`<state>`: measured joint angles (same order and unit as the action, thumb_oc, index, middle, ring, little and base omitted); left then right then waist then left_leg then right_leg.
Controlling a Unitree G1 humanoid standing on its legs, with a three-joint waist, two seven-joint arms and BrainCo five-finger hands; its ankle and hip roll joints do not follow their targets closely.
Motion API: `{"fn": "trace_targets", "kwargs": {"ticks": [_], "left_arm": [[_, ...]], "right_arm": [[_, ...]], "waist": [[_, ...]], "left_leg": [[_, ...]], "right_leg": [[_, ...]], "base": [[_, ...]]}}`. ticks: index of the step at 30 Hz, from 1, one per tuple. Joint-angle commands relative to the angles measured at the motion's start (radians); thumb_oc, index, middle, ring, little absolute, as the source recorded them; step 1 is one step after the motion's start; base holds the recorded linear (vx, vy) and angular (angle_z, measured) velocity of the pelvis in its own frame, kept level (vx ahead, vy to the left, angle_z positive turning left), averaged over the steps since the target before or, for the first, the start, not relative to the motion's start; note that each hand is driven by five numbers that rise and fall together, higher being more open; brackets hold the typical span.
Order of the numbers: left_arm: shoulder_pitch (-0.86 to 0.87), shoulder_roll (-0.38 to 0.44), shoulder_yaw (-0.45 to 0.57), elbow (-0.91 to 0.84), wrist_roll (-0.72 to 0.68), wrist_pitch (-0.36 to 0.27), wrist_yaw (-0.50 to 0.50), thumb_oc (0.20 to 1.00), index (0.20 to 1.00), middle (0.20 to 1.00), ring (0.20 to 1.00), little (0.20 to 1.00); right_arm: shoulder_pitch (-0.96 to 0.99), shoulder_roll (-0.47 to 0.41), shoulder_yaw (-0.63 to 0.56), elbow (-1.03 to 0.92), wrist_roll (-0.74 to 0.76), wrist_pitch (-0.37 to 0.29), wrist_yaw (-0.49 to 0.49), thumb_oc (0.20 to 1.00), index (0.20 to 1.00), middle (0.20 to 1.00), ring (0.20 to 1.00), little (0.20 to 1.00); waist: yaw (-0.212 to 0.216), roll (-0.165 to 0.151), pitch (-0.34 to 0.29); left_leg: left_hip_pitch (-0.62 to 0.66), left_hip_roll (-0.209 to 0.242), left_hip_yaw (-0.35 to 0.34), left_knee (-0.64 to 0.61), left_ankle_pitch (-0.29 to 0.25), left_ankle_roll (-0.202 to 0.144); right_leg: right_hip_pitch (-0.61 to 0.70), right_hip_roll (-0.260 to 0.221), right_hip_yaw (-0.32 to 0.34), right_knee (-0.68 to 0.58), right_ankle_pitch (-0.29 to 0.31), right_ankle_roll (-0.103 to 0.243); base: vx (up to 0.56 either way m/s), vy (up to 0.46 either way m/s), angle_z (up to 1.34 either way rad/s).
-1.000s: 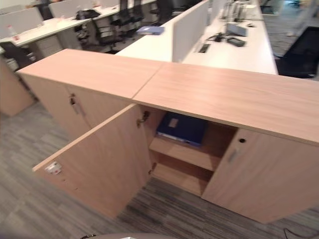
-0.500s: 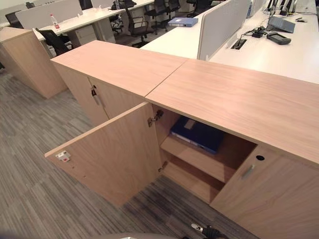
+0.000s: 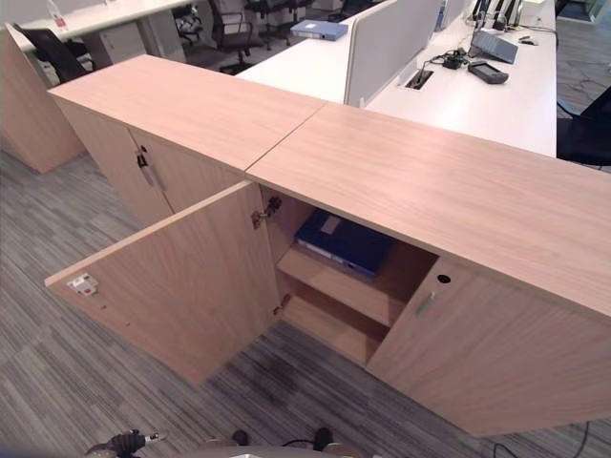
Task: Put the empty folder in the office cabinet
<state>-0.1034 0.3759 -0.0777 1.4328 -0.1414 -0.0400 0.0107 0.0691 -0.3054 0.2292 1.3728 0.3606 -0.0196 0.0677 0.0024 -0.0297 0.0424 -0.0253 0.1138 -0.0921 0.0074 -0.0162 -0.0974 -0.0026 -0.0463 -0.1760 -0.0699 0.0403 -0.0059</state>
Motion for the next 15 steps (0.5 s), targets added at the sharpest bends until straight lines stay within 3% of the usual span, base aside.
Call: {"fn": "trace_targets", "kwargs": {"ticks": [1,15], "left_arm": [[-0.001,0.054,0.025,0.023,0.012,-0.006,0.005,1.0,1.0,1.0,1.0,1.0],[-0.064,0.143,0.069,0.047,-0.017,0.0,-0.012,1.0,1.0,1.0,1.0,1.0]], "right_arm": [[-0.029,0.014,-0.047,-0.014,-0.037,-0.016,0.019,1.0,1.0,1.0,1.0,1.0],[-0.049,0.021,-0.036,-0.031,-0.058,-0.008,0.035,1.0,1.0,1.0,1.0,1.0]], "waist": [[0.004,0.033,-0.047],[-0.007,0.045,-0.073]], "left_leg": [[0.042,0.006,0.002,-0.095,0.019,0.003],[0.088,-0.035,0.037,-0.095,-0.017,0.021]], "right_leg": [[0.045,-0.008,0.053,-0.017,-0.078,0.11],[0.055,-0.058,0.071,-0.017,-0.06,0.142]], "base": [[0.15,0.255,0.2],[0.03,0.095,-0.03]]}}
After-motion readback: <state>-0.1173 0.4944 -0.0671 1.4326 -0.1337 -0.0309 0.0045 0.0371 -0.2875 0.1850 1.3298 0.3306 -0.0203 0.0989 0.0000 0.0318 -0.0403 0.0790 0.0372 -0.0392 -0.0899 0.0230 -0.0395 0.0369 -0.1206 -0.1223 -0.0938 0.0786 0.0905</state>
